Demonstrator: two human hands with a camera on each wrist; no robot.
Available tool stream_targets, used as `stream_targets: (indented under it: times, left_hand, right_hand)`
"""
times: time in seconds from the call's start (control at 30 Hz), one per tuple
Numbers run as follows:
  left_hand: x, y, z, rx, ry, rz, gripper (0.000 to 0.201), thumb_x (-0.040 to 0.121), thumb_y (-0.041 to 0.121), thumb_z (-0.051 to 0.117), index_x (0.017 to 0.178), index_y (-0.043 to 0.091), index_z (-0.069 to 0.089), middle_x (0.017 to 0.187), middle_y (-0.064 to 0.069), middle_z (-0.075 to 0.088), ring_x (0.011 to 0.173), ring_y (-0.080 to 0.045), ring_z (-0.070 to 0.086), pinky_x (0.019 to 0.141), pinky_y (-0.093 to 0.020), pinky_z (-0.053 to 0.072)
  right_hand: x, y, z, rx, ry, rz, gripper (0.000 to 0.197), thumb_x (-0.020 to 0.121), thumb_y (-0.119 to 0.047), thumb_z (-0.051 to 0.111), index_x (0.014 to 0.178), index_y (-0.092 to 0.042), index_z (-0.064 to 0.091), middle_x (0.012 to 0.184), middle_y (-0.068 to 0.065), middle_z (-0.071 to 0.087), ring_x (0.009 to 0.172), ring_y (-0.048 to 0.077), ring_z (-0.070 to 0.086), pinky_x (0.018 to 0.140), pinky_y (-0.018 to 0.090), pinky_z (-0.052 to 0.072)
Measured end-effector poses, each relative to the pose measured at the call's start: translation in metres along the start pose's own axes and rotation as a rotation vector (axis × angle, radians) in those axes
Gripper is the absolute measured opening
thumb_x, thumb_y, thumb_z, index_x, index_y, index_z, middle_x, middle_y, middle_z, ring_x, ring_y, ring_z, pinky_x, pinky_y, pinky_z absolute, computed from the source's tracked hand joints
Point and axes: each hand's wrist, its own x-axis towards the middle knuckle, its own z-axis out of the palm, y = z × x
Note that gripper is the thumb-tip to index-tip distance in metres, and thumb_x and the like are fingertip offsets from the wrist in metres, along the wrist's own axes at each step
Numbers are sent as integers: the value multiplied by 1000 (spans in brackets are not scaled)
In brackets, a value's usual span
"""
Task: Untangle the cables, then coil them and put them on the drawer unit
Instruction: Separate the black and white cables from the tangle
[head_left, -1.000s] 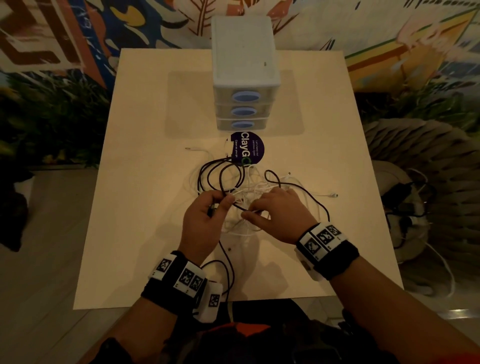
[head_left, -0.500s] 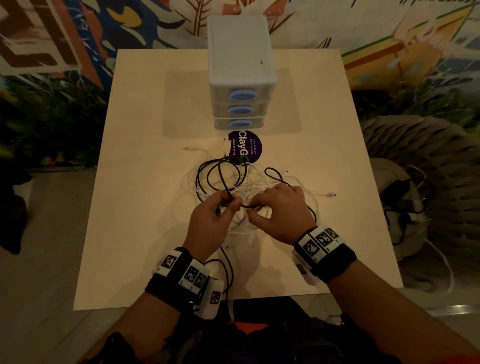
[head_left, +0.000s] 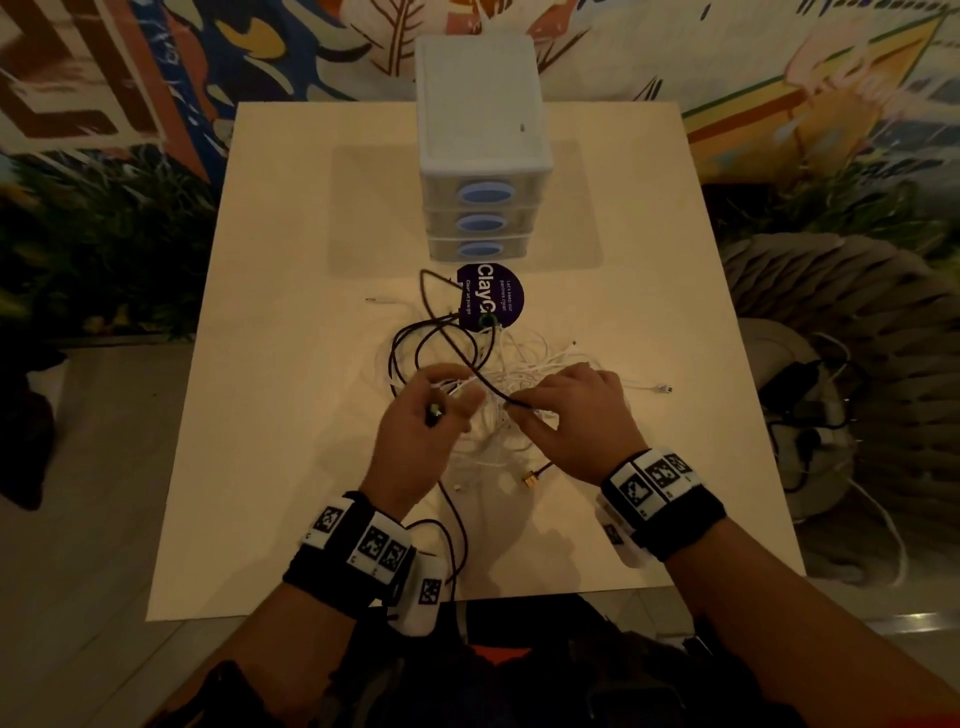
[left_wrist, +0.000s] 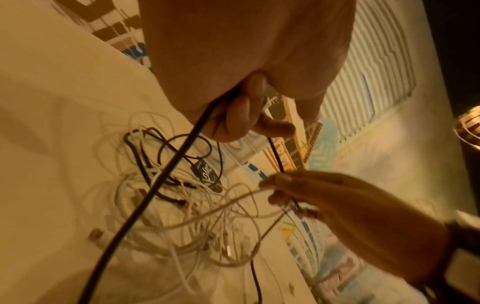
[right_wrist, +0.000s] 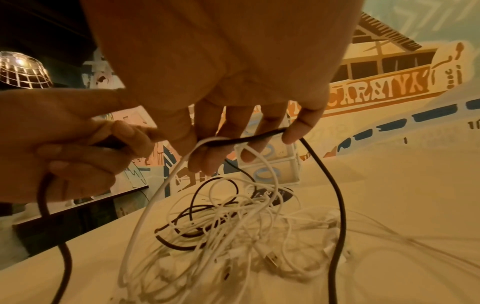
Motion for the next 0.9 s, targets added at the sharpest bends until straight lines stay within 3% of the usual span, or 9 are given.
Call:
stream_targets:
  times: [0.07, 0.13, 0.23, 0.37, 0.47, 0.57, 0.67, 0.77, 0.9]
  left_hand:
    - [-3, -1, 9, 44, -67, -24, 22, 93, 36, 71, 110, 24, 64, 77, -12, 66, 64, -13, 65, 59, -18, 50]
    - [-1, -5, 15, 75, -13, -38, 20, 92, 38, 72, 96, 23, 60, 72, -7, 61, 61, -17, 58, 59, -26, 49]
    - [4, -10, 15, 137, 16, -90, 35, 90, 45, 72, 84, 17, 52, 69, 0, 54, 62, -15, 52, 62, -30, 48]
    - [6, -9, 10, 284, -132, -165, 48, 91, 60, 61, 76, 14, 64, 62, 1, 62, 57, -8, 56, 64, -32, 47]
    - [3, -5, 12, 193, -149, -109, 35, 100, 41, 60, 71, 23, 67, 58, 7, 60, 55, -6, 55, 62, -33, 47]
    - [4, -2, 12, 73, -24, -40, 26, 103, 29, 59, 81, 19, 68, 63, 9, 58, 62, -8, 52, 64, -33, 44]
    - [8, 3, 3, -24, 118, 43, 29, 103, 35, 57, 76, 26, 61, 62, 2, 47, 60, -14, 43, 58, -34, 38]
    - [12, 13, -8, -114, 253, 95, 30, 100, 39, 52, 71, 33, 55, 60, 5, 37, 53, -11, 32, 48, -30, 29]
    - [19, 12, -19, -208, 312, 51, 32, 102, 39, 52, 71, 34, 56, 60, 10, 35, 53, -9, 27, 48, -26, 26]
  right_hand:
    - [-1, -4, -1, 3, 32, -45, 37, 95, -58, 42, 107, -43, 74, 89, -16, 71, 94, 21, 57, 82, 40, 36]
    - [-2, -7, 0, 3, 44, -78, 39, 95, -58, 40, 106, -42, 74, 88, -16, 71, 92, 21, 57, 80, 40, 35]
    - [-3, -6, 1, 11, 50, -90, 35, 95, -56, 44, 105, -42, 74, 86, -16, 70, 91, 20, 58, 80, 40, 37]
    - [-6, -5, 2, 18, 76, -122, 28, 95, -51, 51, 103, -40, 75, 85, -16, 70, 91, 19, 58, 80, 41, 38]
    - [-6, -7, 3, 22, 67, -114, 24, 93, -50, 54, 101, -40, 75, 83, -16, 69, 89, 18, 57, 79, 41, 38]
    - [-3, -7, 1, 37, 0, -27, 30, 90, -54, 48, 98, -39, 72, 85, -17, 69, 91, 16, 56, 82, 40, 38]
    - [0, 0, -1, 59, -61, 30, 33, 88, -59, 42, 97, -39, 67, 86, -17, 66, 92, 14, 54, 85, 40, 37]
    - [0, 9, -2, 90, -69, 65, 40, 84, -56, 34, 98, -39, 66, 87, -17, 65, 94, 15, 55, 88, 41, 37]
    - [0, 21, -1, 138, -88, 50, 50, 93, -60, 24, 101, -38, 69, 86, -13, 68, 94, 17, 56, 89, 44, 41]
